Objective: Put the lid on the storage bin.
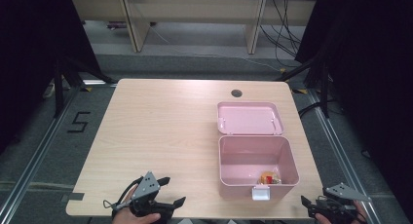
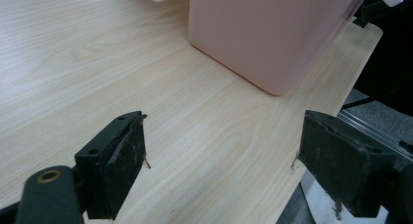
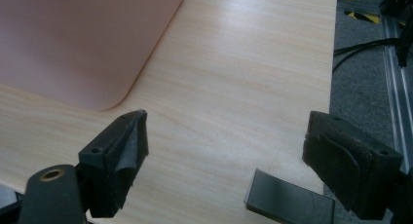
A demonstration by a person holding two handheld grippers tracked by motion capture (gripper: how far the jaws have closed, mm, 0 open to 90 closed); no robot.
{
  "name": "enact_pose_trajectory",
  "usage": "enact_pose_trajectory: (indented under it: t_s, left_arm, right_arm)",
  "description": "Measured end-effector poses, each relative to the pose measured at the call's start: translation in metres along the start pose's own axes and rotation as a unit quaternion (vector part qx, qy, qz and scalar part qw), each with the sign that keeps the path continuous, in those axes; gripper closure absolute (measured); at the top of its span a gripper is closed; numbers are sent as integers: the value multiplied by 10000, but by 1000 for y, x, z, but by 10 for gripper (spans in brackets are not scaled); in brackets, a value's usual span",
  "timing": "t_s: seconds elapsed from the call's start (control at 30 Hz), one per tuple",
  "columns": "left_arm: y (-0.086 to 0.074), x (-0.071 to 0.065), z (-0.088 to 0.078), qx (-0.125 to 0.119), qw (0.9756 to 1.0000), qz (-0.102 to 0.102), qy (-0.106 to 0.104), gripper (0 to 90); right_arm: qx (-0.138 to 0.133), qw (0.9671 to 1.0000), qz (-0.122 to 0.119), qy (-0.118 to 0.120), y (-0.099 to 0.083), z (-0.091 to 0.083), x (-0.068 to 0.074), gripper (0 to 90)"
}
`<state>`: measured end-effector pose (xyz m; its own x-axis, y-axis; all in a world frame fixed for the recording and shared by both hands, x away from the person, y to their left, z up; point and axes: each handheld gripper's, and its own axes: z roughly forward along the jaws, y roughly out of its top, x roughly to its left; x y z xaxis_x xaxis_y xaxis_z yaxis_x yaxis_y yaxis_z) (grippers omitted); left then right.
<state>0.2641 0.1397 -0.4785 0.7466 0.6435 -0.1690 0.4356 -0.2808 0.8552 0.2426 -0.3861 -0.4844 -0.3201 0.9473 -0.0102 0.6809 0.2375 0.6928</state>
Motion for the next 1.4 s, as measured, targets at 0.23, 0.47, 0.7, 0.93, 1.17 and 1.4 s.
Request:
enact_pose_trajectory:
  t_s: [0.23,0.47,0.7,0.93,1.17,1.4]
  left_arm:
    - [3,-2,3,-53,10000,-3,51,165]
    - [8,-2,4,-79,9999,45,73,165]
    - [30,-3,12,-254,9997,30,-43,164]
    - [63,-8,25,-450,9987,50,-226,186]
    - [79,-16,44,-355,9981,-22,-507,221]
    - [96,-24,64,-316,9975,23,-636,308]
  right_arm:
    - [41,9995,284,110,-1,2,3,176]
    - [17,9996,278,103,0,1,3,181]
    - [15,10000,33,22,0,0,0,191]
    - [5,9999,67,80,0,1,0,200]
    - [-69,9996,11,285,0,3,-2,200]
    - [-5,9999,78,119,1,2,-1,210]
